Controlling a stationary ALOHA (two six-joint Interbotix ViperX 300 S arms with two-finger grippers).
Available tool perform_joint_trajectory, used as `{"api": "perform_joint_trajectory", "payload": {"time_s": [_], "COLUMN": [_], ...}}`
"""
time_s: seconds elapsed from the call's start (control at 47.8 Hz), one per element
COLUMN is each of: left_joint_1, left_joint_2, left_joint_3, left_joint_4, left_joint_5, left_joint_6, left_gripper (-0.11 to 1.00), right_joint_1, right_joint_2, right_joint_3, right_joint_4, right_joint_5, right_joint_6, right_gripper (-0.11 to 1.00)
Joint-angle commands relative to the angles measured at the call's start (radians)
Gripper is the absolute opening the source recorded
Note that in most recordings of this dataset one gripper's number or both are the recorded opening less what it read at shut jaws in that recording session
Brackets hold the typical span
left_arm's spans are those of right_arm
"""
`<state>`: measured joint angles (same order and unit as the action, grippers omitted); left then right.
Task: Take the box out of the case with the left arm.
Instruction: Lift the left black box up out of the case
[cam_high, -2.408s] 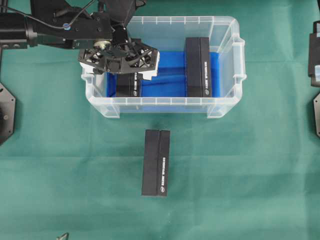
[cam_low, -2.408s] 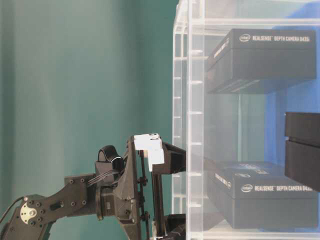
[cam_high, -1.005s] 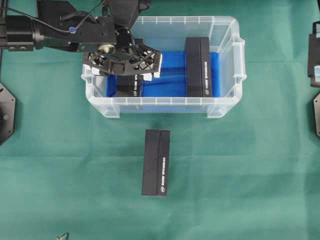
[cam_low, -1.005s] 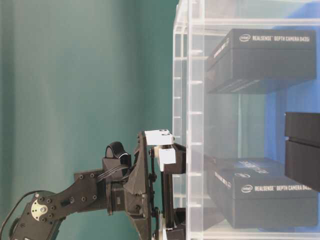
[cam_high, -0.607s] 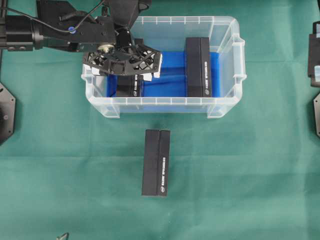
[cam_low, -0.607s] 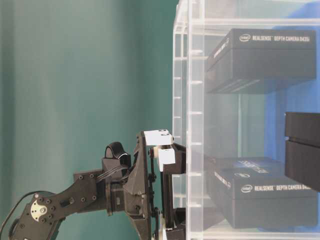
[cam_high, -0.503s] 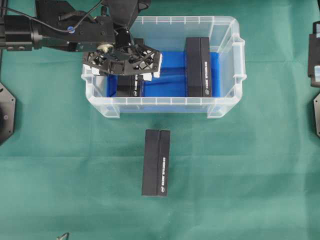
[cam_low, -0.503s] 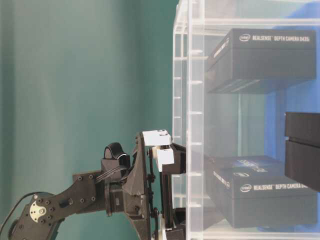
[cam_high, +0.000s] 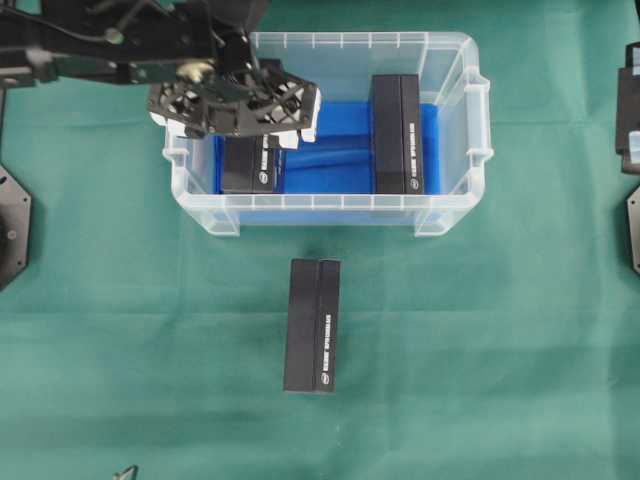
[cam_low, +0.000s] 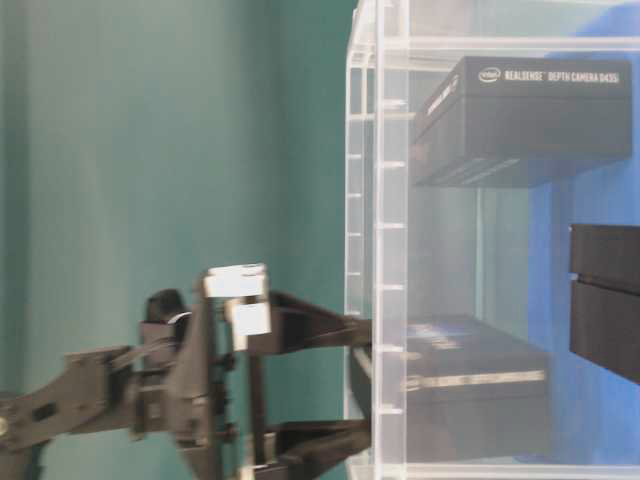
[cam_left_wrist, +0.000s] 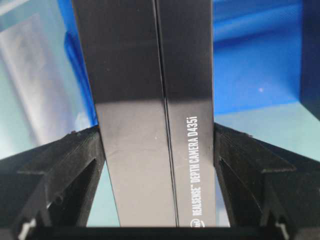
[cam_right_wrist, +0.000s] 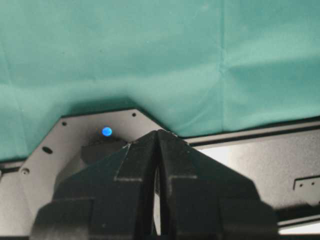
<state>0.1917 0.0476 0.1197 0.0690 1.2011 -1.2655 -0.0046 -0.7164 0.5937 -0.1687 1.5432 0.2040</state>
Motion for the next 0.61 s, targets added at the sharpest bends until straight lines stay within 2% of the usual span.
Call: {"api": "perform_joint_trajectory", "payload": {"time_s": [0.0,0.586], "left_joint_1": [-0.005,-0.003], "left_joint_2": [-0.066,-0.138], "left_joint_3": [-0.054,-0.324], "left_joint_4": [0.0,-0.002], "left_joint_5": [0.034,0.331], "left_joint_6": [0.002,0.008], "left_gripper": [0.63,0.63], "right_joint_1": [-0.002,-0.002], "right_joint_2": [0.0,0.0], "right_joint_3": [-0.011,-0.011], "right_joint_4": [-0.003,-0.005], "right_joint_5": [-0.005,-0.005], "right_joint_6": [0.0,-0.002], "right_gripper": [0.0,0.0]}}
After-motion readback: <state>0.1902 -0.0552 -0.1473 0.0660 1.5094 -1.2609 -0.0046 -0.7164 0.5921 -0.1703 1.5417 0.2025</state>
